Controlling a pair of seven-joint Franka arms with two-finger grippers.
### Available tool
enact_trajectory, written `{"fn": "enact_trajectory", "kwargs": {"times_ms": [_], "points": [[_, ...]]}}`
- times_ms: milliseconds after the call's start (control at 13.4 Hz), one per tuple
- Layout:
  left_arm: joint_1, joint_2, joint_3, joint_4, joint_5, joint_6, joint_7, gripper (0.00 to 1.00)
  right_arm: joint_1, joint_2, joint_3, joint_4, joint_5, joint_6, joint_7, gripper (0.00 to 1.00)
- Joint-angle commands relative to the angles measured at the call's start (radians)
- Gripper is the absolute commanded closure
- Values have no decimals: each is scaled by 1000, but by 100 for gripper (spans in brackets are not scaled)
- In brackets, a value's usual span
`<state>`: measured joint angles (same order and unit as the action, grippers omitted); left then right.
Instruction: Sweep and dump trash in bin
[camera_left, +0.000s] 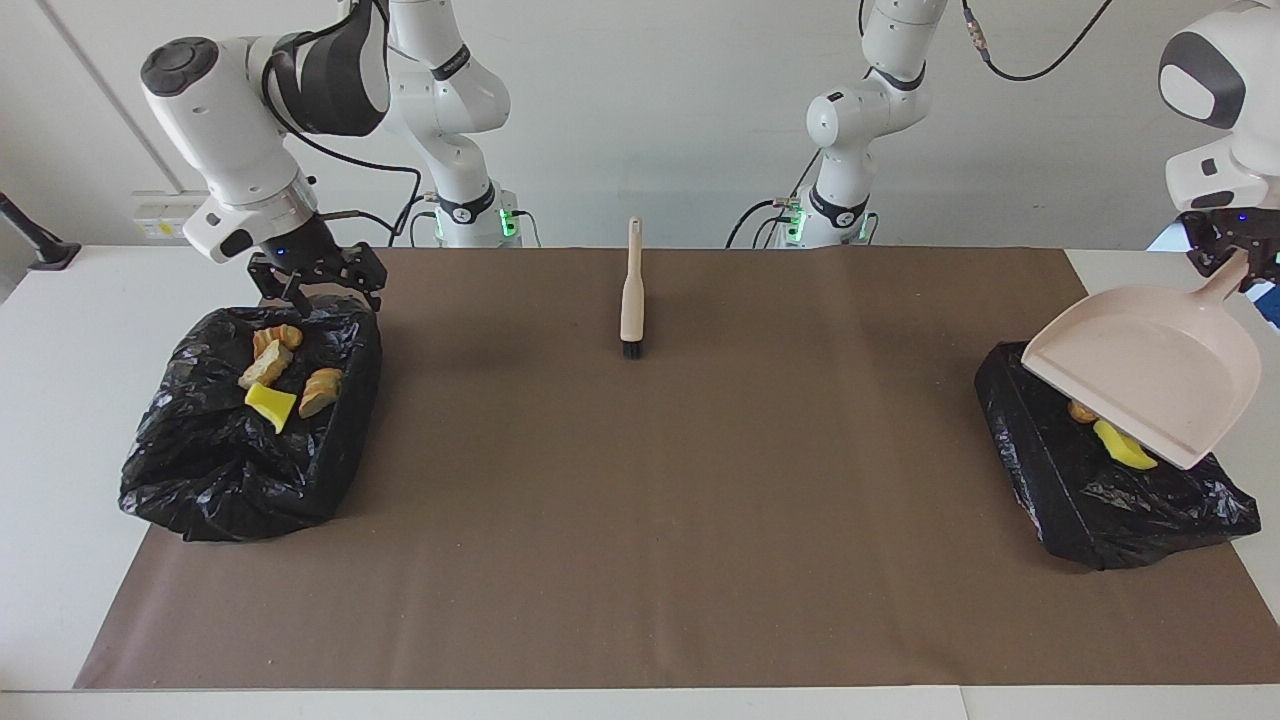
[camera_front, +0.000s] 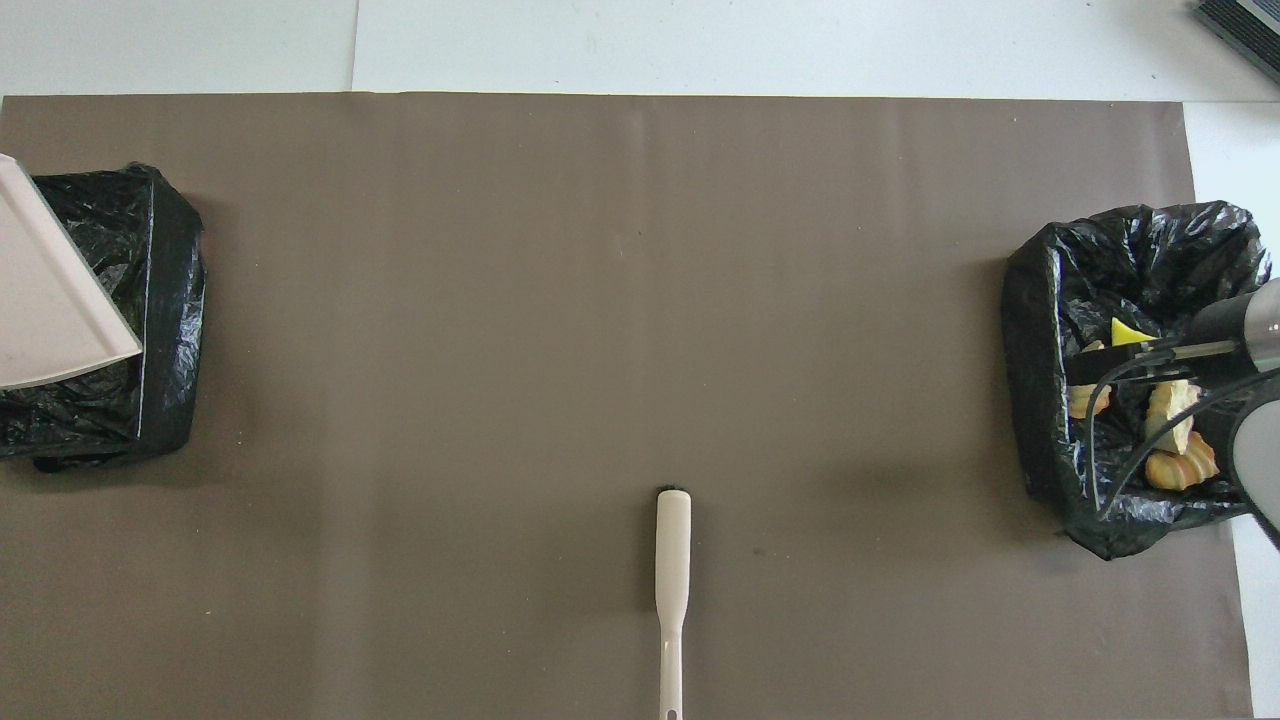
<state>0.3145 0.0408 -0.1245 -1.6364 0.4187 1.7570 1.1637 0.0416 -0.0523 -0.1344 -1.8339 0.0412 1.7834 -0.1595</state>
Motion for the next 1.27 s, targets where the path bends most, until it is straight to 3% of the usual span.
{"fn": "enact_trajectory", "kwargs": {"times_ms": [0,299,449,898,1197], "points": [[-122,-7,9,-66,-87,-8,-267,100,-22,121,15,250,-17,-107,-8,0],[-276,53,9,-85,-219,45,-641,100,-3,108,25,347,-11,-189,33,0],[-352,97,9,-80,-288,105,-828,100,-2,48,33,335,-20,-203,98,0],[-635,263,9,-33,-294,279,-1395,100,-3,19,42,312,-3,-283,91,0],[-787,324,11,-11,-296,322,-1668,100,44,17,52,305,-131,-266,16,0]]}}
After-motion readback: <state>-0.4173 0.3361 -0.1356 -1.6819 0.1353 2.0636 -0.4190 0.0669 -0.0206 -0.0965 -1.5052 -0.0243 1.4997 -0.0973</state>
